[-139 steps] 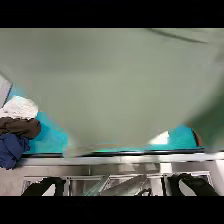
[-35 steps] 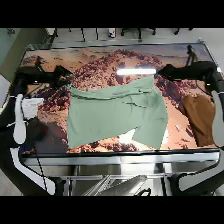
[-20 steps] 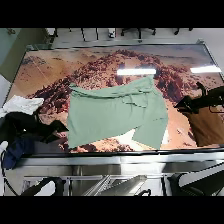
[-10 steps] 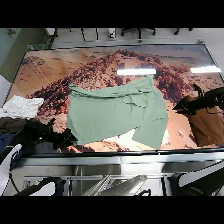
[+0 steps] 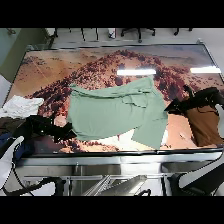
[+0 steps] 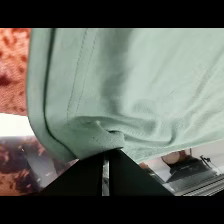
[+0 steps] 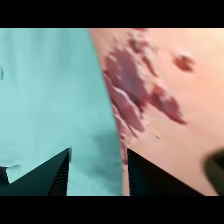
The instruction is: Fold the shirts.
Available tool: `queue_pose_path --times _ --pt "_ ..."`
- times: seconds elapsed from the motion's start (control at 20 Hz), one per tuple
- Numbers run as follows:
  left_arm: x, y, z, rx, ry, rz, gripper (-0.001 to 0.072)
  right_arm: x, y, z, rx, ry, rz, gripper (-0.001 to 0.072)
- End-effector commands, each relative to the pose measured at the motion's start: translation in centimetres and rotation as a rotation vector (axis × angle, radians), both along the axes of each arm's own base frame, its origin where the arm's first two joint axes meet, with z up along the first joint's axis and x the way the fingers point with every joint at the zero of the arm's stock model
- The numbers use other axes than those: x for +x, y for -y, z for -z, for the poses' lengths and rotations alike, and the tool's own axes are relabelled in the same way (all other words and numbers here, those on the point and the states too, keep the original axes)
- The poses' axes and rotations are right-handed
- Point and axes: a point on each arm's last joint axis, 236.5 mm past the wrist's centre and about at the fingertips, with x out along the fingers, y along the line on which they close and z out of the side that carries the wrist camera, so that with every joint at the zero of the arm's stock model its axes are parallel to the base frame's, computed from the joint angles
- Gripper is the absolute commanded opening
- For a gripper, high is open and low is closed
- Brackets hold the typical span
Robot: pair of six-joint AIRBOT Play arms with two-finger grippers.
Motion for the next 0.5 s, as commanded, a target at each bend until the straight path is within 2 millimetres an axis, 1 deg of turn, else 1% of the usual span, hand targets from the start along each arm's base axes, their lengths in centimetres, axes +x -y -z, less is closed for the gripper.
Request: queue_pose_path --times 0.0,0.05,0.1,0.15,0.2,0.25,0.3,0.35,0.4,0.45 --pt "0.1 0.1 -0.1 -0.005 0.0 0.003 0.0015 -0.1 -2.3 0.7 -0.015 0.004 -0.08 0.0278" --pt "0.1 0.1 -0.1 -0.005 0.0 0.003 0.0014 -0.1 -2.7 0.6 -0.014 0.004 -0.091 0.0204" --pt "0.2 0.1 -0.3 -0.004 0.007 0.003 0.0014 -0.2 -3.2 0.5 -0.009 0.002 -0.104 0.0086" --pt "0.5 0.0 -0.8 0.0 0.031 0.001 0.0015 -0.1 -3.9 -0.2 0.018 0.007 -0.111 0.0016" --pt "1.3 -0.1 -1.8 0.008 0.083 -0.011 0.0014 0.3 -4.9 -1.8 0.07 0.039 -0.111 0.0016" --pt "2.4 -0.2 -3.4 0.012 0.153 -0.032 0.0014 1.1 -6.0 -4.2 0.134 0.101 -0.106 0.0015" --pt "4.0 -0.2 -6.2 0.0 0.25 -0.063 0.0014 2.5 -6.8 -7.6 0.189 0.194 -0.082 0.0016" --pt "5.7 -0.1 -10.1 -0.023 0.37 -0.091 0.0014 3.7 -7.1 -11.5 0.211 0.301 -0.067 0.0015" --pt "7.4 -0.3 -15.6 -0.035 0.53 -0.116 0.0014 4.7 -7.1 -16.4 0.205 0.425 -0.065 0.0015" --pt "8.5 -1.1 -22.2 -0.006 0.731 -0.128 0.0014 5.1 -7.0 -21.7 0.17 0.557 -0.075 0.0015"
